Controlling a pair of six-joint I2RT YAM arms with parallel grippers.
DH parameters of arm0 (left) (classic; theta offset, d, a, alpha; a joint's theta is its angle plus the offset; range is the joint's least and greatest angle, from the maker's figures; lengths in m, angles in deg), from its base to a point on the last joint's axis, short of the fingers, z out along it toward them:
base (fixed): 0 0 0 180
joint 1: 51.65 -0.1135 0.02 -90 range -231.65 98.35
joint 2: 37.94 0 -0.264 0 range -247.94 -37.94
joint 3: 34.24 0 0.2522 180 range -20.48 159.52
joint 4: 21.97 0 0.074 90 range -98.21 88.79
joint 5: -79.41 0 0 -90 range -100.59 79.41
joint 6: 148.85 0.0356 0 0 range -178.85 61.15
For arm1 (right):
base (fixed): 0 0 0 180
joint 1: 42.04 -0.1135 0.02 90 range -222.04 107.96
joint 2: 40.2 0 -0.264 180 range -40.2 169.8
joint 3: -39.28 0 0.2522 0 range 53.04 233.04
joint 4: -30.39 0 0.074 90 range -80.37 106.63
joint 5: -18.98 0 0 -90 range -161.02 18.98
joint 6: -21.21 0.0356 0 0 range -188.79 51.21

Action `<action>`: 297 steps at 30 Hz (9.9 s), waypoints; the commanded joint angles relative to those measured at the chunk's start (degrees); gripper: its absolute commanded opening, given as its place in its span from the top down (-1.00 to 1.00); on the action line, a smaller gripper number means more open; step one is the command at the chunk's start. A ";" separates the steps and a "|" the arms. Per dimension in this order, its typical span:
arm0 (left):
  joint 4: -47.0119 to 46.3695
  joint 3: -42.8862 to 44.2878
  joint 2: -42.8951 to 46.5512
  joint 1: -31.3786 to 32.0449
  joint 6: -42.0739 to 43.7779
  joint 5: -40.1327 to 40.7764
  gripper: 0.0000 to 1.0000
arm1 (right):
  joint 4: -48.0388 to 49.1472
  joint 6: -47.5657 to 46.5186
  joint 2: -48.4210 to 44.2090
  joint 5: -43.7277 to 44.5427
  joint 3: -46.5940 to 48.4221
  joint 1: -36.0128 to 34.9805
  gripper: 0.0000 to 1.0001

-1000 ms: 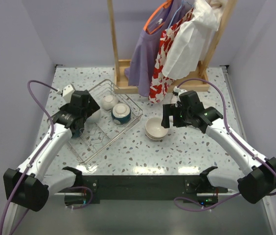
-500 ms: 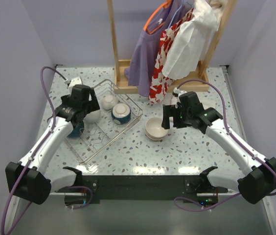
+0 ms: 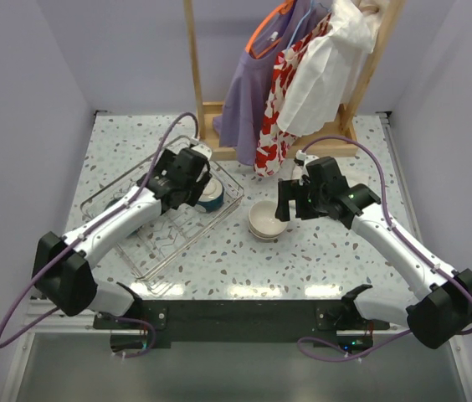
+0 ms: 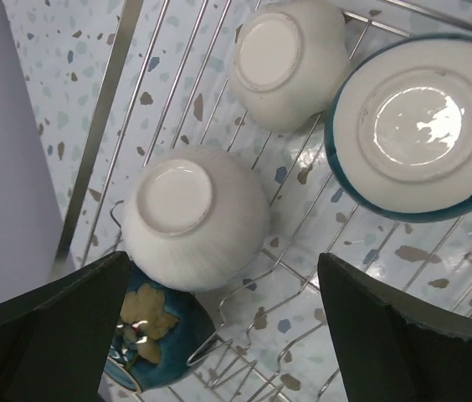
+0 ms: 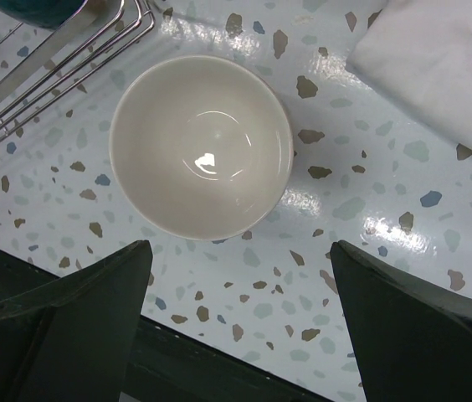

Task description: Unload the bowls from the dish rack

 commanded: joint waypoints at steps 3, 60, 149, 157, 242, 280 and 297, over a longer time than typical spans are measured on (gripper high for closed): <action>1.85 4.00 -5.85 2.58 13.39 12.10 -1.00 | 0.50 -1.16 -0.46 -0.91 0.72 0.10 -0.85; -11.16 -8.91 -15.88 1.88 24.74 17.65 -1.00 | 0.85 -1.42 -0.02 -2.23 0.72 0.10 -0.85; 1.15 -1.70 0.44 -5.48 -16.21 4.94 -1.00 | 1.20 -0.89 0.33 -2.67 1.25 0.10 -0.85; -0.70 -3.46 8.37 -12.79 -35.89 -9.93 -1.00 | 1.29 -0.89 0.42 -2.93 1.25 0.10 -0.85; -33.57 -31.42 14.97 -21.59 -75.81 -5.11 -0.77 | 1.03 -4.32 -2.40 -1.18 -1.21 0.01 -0.86; -20.92 -18.24 11.28 -20.97 -77.75 -8.27 0.07 | 0.68 -7.75 -3.80 -0.82 -0.95 0.01 -0.88; -17.39 -9.45 11.81 -20.71 -54.48 -12.74 1.00 | 0.15 -6.69 -3.36 -2.05 0.72 0.10 -0.88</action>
